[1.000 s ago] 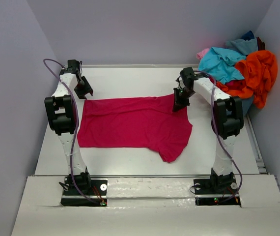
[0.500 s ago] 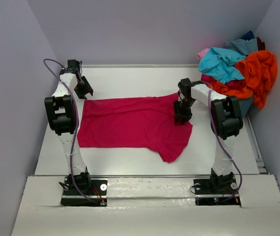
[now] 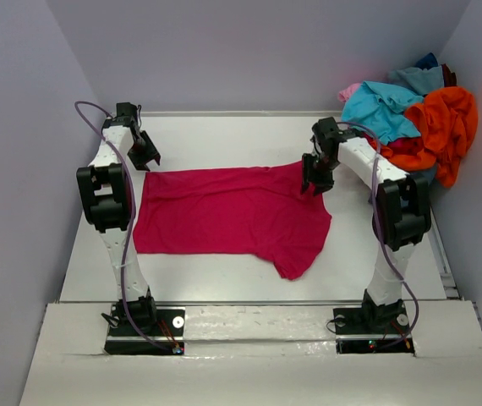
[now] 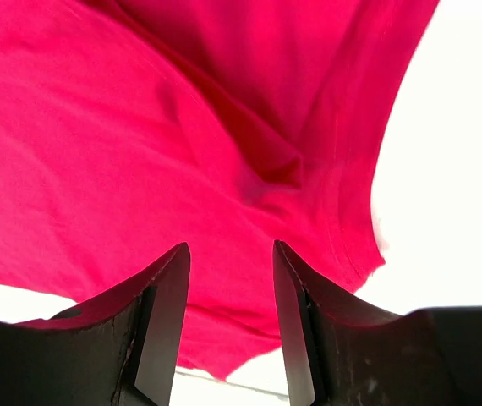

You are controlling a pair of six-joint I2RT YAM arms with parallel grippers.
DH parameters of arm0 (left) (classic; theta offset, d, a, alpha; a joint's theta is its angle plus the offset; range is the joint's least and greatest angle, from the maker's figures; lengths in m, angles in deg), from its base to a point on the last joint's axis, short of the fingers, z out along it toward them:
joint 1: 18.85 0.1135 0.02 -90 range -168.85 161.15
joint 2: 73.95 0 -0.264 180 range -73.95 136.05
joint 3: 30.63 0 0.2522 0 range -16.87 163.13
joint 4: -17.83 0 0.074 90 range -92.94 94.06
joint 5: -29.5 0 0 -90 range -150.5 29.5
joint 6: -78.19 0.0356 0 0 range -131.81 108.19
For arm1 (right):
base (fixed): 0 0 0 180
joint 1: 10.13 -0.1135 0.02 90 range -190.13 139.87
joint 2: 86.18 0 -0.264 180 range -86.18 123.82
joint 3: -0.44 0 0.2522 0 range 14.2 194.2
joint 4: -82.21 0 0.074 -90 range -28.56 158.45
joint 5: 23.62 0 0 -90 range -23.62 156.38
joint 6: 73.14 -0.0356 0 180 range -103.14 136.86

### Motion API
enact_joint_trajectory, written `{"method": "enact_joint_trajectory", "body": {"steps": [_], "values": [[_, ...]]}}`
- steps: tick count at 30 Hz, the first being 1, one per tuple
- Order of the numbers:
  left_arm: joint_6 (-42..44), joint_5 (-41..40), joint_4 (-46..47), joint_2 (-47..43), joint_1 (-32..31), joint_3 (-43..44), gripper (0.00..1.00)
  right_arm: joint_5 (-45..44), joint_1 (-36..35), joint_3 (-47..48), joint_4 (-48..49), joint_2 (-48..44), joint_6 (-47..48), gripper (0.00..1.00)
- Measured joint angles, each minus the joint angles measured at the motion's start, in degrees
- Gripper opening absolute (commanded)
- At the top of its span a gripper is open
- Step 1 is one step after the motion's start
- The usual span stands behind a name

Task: Fold and stack the t-shirts
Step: Fold the tshirt

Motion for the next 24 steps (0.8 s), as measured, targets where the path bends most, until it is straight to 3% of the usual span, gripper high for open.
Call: {"method": "enact_joint_trajectory", "body": {"steps": [5,18,24], "values": [[0.0,0.0,0.02,0.0,0.0,0.0,0.5,-0.2,0.0,6.23,0.81,2.1,-1.51,0.5],[0.02,0.04,0.02,0.0,0.0,0.0,0.5,1.55,0.0,26.56,1.51,19.37,-3.96,0.5],[0.02,0.09,0.02,0.0,0.0,0.0,0.5,3.08,0.0,31.45,1.55,22.12,-4.26,0.5]]}}
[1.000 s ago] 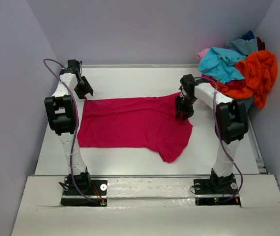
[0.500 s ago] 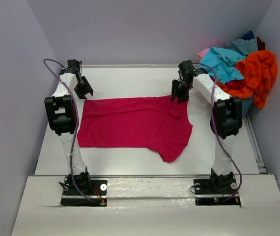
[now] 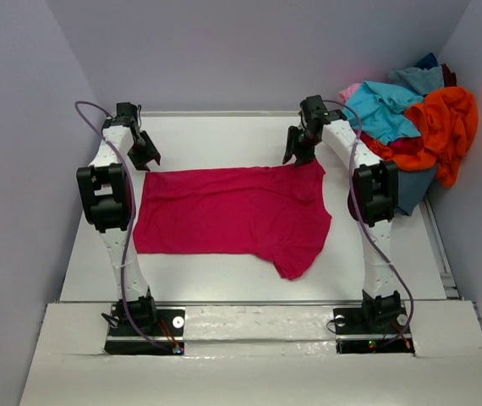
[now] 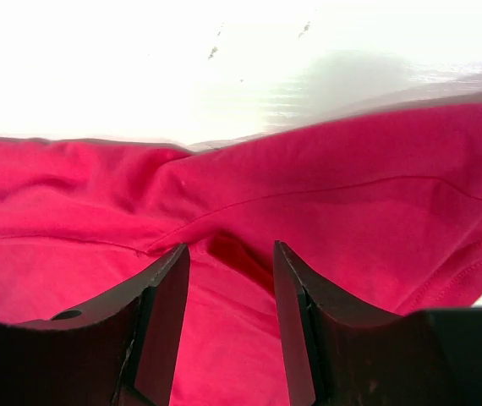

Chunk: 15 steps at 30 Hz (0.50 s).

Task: Fold and stack the t-shirts
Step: Fold the tshirt

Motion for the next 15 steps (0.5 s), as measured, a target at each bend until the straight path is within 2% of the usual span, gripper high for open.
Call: {"method": "enact_joint_trajectory", "body": {"steps": [8,15], "values": [[0.0,-0.02,0.0,0.0,0.0,0.0,0.5,1.95,0.0,0.31,0.0,1.6,-0.61,0.49],[0.0,-0.02,0.02,0.0,0.0,0.0,0.5,4.02,0.0,-3.48,0.59,1.66,-1.03,0.49]]}}
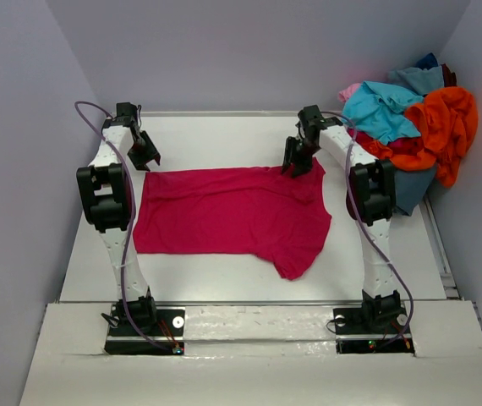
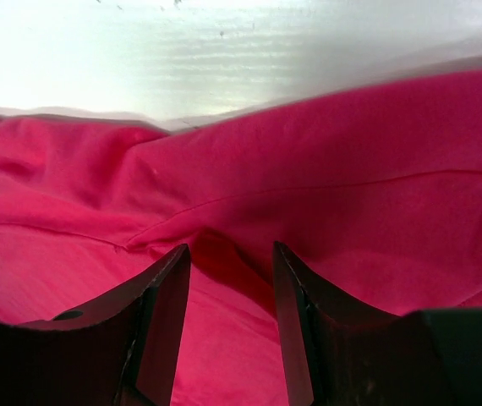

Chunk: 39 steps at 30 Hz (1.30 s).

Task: Fold and stack the t-shirts
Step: Fold the tshirt

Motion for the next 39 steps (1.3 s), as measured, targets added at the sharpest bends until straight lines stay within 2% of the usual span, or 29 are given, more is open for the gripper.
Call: {"method": "enact_joint_trajectory", "body": {"steps": [17,24,29,39], "values": [[0.02,0.0,-0.02,0.0,0.0,0.0,0.5,2.6,-0.24,-1.66,0.57,0.0,-0.39,0.46],[0.2,0.0,-0.02,0.0,0.0,0.0,0.5,3.06,-0.72,-1.77,0.46,0.0,-0.24,0.26],[0.22,0.0,0.0,0.0,0.0,0.0,0.5,3.32,-1.05,-2.93,0.42,-0.02,-0.13,0.18],[0.22,0.0,0.0,0.0,0.0,0.0,0.5,3.37,-2.29,-4.87,-0.42,-1.38,0.68,0.16]]}}
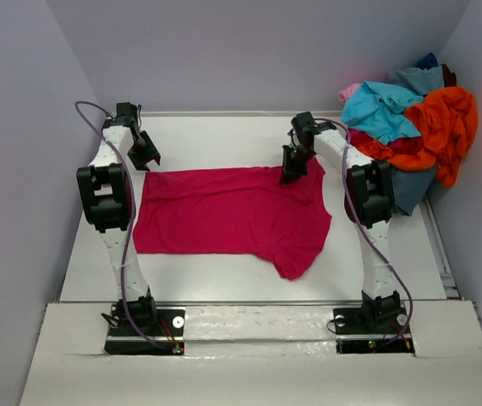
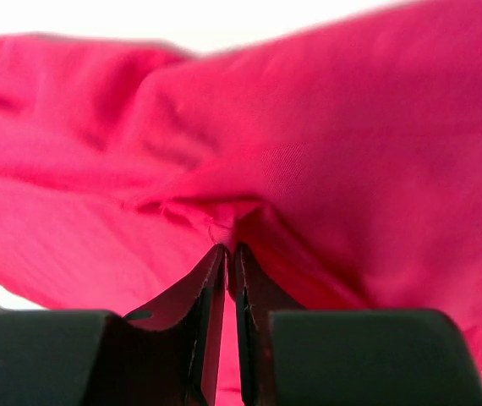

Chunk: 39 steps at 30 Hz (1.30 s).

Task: Fold and stack the t-shirts
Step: Fold the tshirt

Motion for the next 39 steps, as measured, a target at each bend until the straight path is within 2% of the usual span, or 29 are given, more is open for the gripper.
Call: {"method": "enact_joint_trajectory", "body": {"steps": [11,20,23,26,29,39], "values": [[0.0,0.02,0.0,0.0,0.0,0.0,0.5,0.44,-2.6,-4.22,-1.38,-9.18,1.75,0.16],[0.0,0.11,0.0,0.0,0.0,0.0,0.5,1.64,-4.31,-10.23,-2.08,-10.4,3.52,0.16],[0.02,0.13,-0.02,0.0,0.0,0.0,0.5,1.7,-5.44,-12.31,-1.99,-10.4,3.69,0.22],[0.02,0.13,0.0,0.0,0.0,0.0,0.5,0.59,-6.12,-12.7,-2.01,-10.4,3.65,0.35],[0.04,0.15,0.0,0.0,0.0,0.0,0.5,-1.11,-6.25,-11.17,-2.23,-10.45,3.58,0.42],[0.22,0.15,-0.02,0.0,0.0,0.0,0.5,-6.23,-6.21,3.74,-3.48,-7.67,2.73,0.43]]}}
